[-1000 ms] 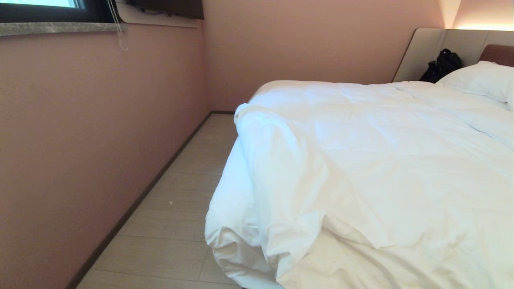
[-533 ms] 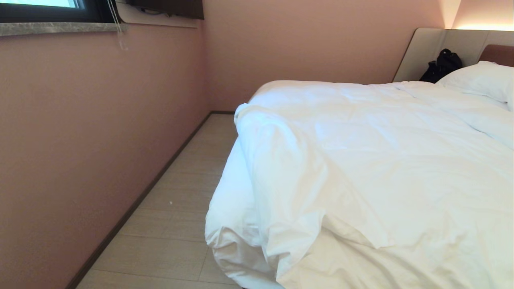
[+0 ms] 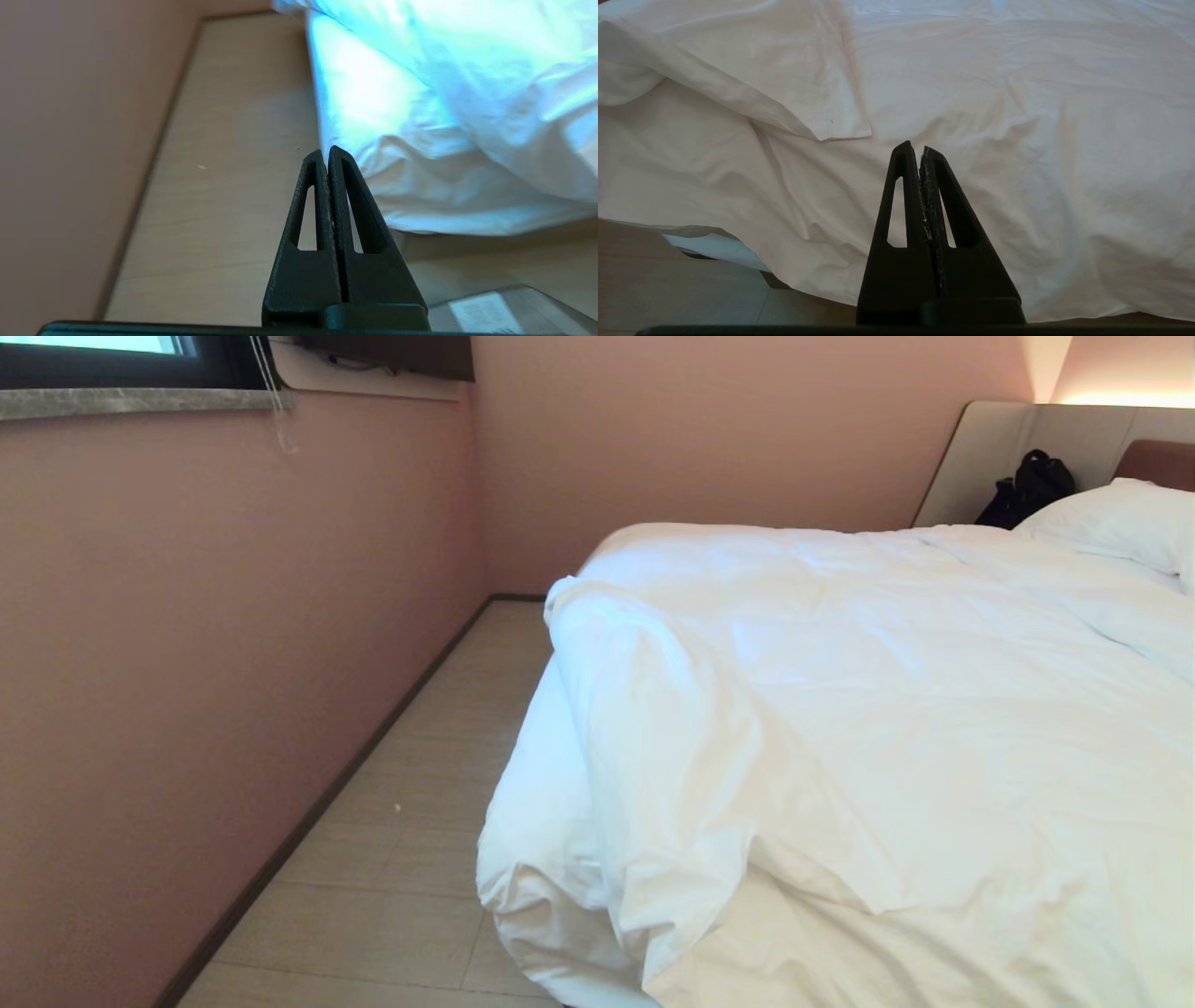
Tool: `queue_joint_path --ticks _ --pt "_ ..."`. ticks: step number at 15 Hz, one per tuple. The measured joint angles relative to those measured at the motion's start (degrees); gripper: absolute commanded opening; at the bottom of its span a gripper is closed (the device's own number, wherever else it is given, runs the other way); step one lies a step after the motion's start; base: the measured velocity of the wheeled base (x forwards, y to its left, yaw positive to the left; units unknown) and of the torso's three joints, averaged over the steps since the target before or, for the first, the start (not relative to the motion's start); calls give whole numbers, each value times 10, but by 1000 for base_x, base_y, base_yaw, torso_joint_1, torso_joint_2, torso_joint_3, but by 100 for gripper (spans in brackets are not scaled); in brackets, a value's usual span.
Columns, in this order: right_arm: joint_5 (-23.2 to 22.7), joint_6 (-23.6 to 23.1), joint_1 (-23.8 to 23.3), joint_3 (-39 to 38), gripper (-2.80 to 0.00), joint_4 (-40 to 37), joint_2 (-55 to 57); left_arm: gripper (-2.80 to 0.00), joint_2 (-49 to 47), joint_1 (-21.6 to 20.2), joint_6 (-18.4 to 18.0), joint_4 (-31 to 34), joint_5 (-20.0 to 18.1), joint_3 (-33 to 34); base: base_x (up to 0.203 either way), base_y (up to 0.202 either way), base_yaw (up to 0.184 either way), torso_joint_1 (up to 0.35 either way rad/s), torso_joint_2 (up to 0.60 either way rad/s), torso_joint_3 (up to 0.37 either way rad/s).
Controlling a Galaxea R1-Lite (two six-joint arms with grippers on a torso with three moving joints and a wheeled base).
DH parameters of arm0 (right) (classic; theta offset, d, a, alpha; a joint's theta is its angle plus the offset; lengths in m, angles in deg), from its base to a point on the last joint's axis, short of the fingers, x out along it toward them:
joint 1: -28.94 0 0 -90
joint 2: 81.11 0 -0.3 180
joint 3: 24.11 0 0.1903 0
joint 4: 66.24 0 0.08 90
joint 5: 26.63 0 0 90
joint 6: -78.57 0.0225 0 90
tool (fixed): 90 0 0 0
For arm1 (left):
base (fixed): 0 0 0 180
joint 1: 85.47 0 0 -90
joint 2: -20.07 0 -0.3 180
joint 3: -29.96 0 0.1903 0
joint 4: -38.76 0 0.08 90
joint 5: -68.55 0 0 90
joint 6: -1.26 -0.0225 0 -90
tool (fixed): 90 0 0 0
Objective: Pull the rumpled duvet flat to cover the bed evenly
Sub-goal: Flatten the corners of the folded blanket
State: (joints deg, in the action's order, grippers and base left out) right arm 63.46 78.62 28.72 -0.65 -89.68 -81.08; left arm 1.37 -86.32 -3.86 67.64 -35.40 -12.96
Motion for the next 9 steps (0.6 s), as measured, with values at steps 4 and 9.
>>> queue_joint_path --ticks 4,9 --pt "0 0 0 0 -280 0 0 -280 -197 0 2 -33 -86 -85 0 0 0 0 0 0" --pt "0 0 0 0 -280 0 0 -280 -421 67 -7 -50 -147 -198 0 0 0 0 0 0"
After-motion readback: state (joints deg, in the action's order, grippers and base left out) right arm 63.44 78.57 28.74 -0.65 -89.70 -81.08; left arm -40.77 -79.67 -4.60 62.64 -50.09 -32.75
